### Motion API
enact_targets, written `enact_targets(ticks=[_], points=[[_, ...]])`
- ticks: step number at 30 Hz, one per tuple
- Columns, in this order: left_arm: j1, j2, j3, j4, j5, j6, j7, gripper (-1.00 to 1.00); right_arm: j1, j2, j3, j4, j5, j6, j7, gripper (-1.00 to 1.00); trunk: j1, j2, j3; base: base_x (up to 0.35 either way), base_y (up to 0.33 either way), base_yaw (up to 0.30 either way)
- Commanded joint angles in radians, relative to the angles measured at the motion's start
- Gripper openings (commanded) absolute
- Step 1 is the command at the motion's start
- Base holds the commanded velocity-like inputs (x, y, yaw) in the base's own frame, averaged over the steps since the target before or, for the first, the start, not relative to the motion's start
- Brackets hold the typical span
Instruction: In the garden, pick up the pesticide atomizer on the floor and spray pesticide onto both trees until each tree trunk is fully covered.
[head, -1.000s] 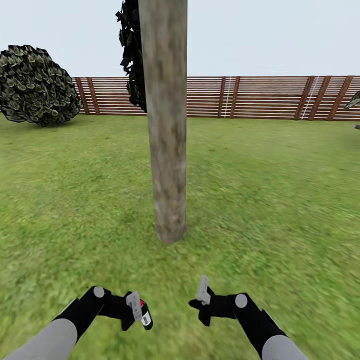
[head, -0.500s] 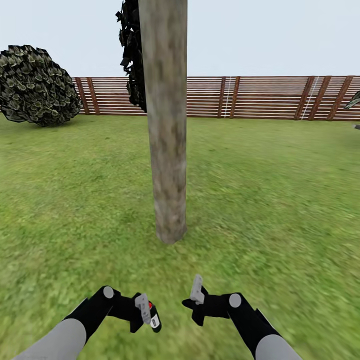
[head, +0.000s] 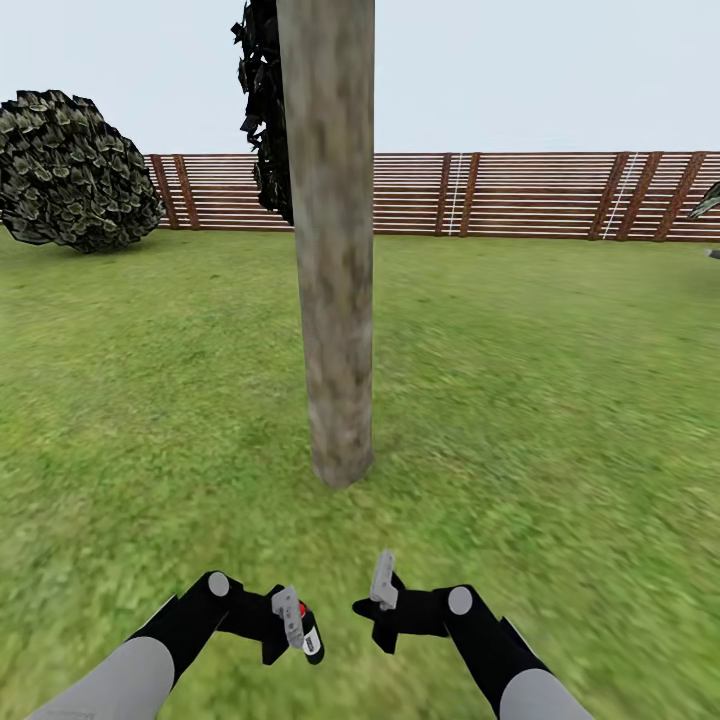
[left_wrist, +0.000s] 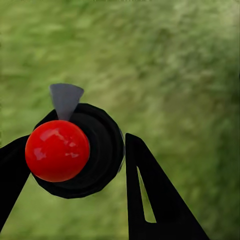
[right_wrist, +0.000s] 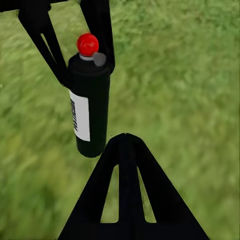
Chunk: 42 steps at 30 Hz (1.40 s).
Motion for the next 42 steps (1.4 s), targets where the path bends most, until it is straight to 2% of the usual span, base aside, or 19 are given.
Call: enact_targets(ticks=[1, 4, 9, 13, 16, 23, 42], points=[[0.000, 0.001, -0.004, -0.001, -0.006, -0.010, 0.001, -1.00, 0.000, 0.001, -0.001, -0.001, 0.008, -0.005, 0.014, -1.00, 0.000, 0.000, -0.001, 0.000, 0.000, 0.000], [-0.001, -0.002, -0.004, -0.001, -0.005, -0.010, 0.001, -1.00, 0.000, 0.002, -0.002, -0.018, 0.010, -0.005, 0.047, -1.00, 0.000, 0.000, -0.001, 0.000, 0.000, 0.000], [-0.002, -0.017, -0.004, -0.002, -0.011, -0.010, 0.002, -1.00, 0.000, 0.003, -0.002, -0.028, 0.010, -0.005, 0.052, -1.00, 0.000, 0.000, -0.001, 0.000, 0.000, 0.000], [-0.002, -0.031, -0.004, -0.003, -0.041, -0.010, 0.003, -1.00, 0.000, 0.003, -0.003, -0.029, 0.010, -0.006, 0.053, -1.00, 0.000, 0.000, -0.001, 0.000, 0.000, 0.000], [-0.003, -0.034, -0.003, -0.002, -0.049, -0.009, 0.003, -1.00, 0.000, 0.003, -0.002, -0.029, 0.010, -0.006, 0.053, -1.00, 0.000, 0.000, -0.001, 0.000, 0.000, 0.000], [-0.005, -0.037, -0.001, -0.002, -0.045, -0.010, -0.006, -1.00, 0.000, 0.001, -0.003, -0.028, 0.011, -0.006, 0.053, -1.00, 0.000, 0.000, -0.001, 0.000, 0.000, 0.000], [-0.005, -0.086, 0.000, -0.003, -0.047, -0.010, -0.007, -1.00, 0.000, 0.001, -0.003, -0.029, 0.011, -0.006, 0.052, -1.00, 0.000, 0.000, -0.001, 0.000, 0.000, 0.000]])
